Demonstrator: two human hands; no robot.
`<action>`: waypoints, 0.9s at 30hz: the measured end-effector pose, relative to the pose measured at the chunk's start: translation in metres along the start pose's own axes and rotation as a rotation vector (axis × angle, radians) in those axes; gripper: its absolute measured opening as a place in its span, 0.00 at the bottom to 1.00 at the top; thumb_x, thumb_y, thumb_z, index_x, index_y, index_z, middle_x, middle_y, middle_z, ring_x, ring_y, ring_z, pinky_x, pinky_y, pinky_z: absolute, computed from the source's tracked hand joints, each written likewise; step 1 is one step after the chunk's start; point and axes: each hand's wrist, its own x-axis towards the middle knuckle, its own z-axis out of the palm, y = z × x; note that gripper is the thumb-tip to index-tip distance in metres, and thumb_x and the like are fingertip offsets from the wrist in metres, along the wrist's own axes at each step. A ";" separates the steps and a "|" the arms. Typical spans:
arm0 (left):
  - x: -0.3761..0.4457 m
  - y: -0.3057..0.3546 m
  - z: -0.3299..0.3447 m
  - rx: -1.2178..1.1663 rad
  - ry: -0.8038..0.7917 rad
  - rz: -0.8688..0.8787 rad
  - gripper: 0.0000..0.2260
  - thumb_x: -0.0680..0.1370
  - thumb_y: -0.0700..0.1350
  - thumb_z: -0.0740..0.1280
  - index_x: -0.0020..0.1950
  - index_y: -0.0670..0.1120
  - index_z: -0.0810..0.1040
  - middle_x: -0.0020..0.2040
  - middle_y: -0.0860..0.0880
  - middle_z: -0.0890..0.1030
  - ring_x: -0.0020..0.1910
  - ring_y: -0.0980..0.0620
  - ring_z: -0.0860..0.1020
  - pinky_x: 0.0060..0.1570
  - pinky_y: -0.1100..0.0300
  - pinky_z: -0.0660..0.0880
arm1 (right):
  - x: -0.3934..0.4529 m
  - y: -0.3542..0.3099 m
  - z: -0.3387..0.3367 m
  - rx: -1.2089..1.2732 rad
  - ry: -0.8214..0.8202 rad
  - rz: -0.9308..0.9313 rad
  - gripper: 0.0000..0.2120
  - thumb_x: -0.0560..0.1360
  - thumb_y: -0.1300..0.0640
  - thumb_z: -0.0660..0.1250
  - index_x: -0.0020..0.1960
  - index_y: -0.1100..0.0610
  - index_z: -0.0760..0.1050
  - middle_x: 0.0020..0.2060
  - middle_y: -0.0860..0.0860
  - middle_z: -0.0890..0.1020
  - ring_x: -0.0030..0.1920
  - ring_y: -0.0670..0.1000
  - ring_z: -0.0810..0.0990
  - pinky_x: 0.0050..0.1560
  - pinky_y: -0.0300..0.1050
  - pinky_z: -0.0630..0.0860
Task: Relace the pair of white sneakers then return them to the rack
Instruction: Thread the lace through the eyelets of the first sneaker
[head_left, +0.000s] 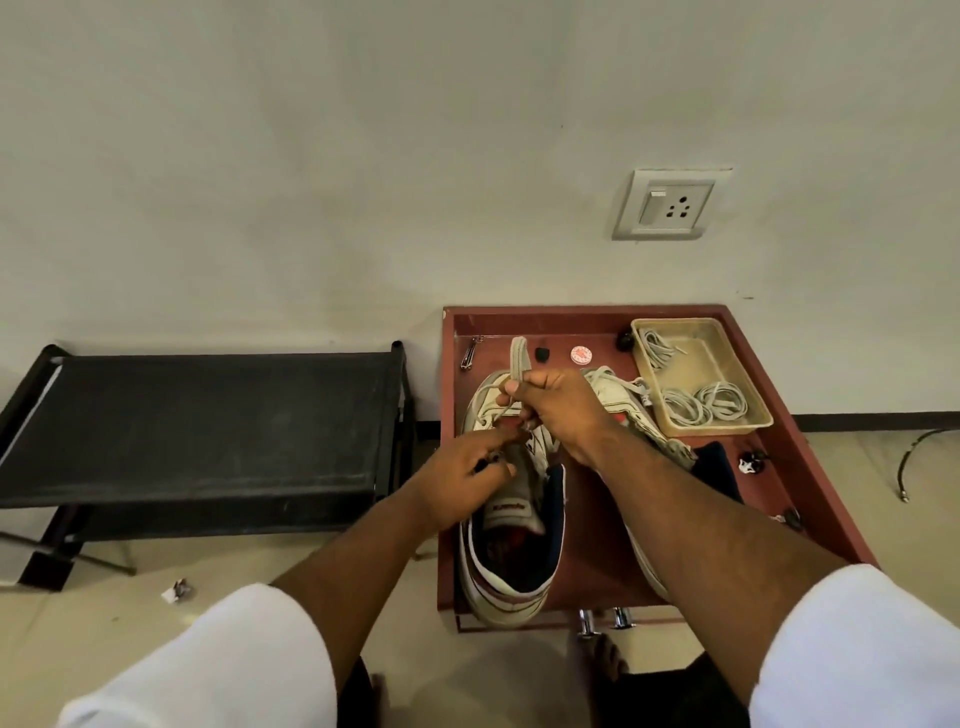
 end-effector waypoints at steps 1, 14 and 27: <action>0.004 -0.003 0.001 0.124 -0.022 0.020 0.16 0.80 0.47 0.60 0.67 0.57 0.75 0.60 0.55 0.80 0.59 0.59 0.77 0.59 0.59 0.75 | 0.001 0.000 0.001 0.005 0.012 -0.005 0.08 0.78 0.61 0.67 0.46 0.65 0.82 0.41 0.57 0.85 0.26 0.42 0.73 0.31 0.37 0.72; 0.022 -0.013 0.024 0.467 -0.053 -0.153 0.25 0.78 0.54 0.47 0.71 0.58 0.73 0.75 0.60 0.67 0.76 0.60 0.59 0.74 0.55 0.51 | -0.016 -0.096 -0.001 0.313 0.163 -0.189 0.05 0.77 0.62 0.67 0.45 0.61 0.81 0.32 0.52 0.82 0.27 0.43 0.72 0.29 0.36 0.70; 0.027 0.016 0.005 -0.185 0.723 -0.061 0.10 0.76 0.51 0.72 0.55 0.51 0.79 0.37 0.55 0.79 0.35 0.61 0.77 0.35 0.69 0.74 | -0.017 -0.120 -0.013 0.376 0.116 -0.225 0.04 0.77 0.63 0.68 0.46 0.61 0.82 0.34 0.54 0.83 0.27 0.45 0.71 0.29 0.38 0.69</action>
